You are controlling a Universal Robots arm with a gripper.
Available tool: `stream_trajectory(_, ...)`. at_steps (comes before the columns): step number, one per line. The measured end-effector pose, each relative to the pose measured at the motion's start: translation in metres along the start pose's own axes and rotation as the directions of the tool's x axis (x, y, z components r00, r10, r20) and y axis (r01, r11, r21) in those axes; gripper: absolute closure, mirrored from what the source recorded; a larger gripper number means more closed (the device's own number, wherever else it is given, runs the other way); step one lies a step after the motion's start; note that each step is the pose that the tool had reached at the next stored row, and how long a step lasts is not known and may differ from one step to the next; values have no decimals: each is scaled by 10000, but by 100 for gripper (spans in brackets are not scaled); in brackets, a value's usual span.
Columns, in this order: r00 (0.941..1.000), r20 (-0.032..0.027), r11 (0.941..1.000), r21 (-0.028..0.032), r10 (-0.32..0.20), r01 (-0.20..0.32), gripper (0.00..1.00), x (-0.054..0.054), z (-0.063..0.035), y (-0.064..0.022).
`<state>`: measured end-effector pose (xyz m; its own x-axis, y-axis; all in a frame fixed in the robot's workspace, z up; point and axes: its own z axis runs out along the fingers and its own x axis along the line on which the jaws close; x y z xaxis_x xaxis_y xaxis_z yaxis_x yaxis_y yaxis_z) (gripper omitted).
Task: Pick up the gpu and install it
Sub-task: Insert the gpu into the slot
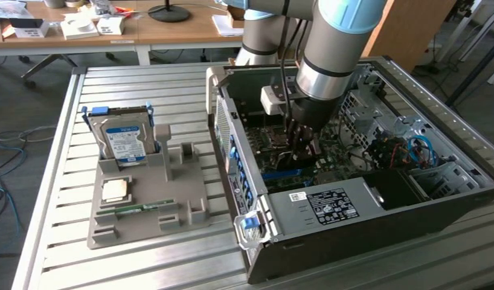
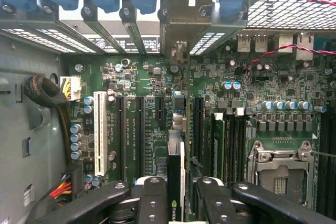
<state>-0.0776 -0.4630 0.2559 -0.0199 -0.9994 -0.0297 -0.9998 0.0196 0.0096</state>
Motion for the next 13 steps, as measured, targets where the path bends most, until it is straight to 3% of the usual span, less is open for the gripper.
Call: stream_trajectory(13, 10000, -1, 10000, 0, 2, -2, 74, 3, 24, 4)
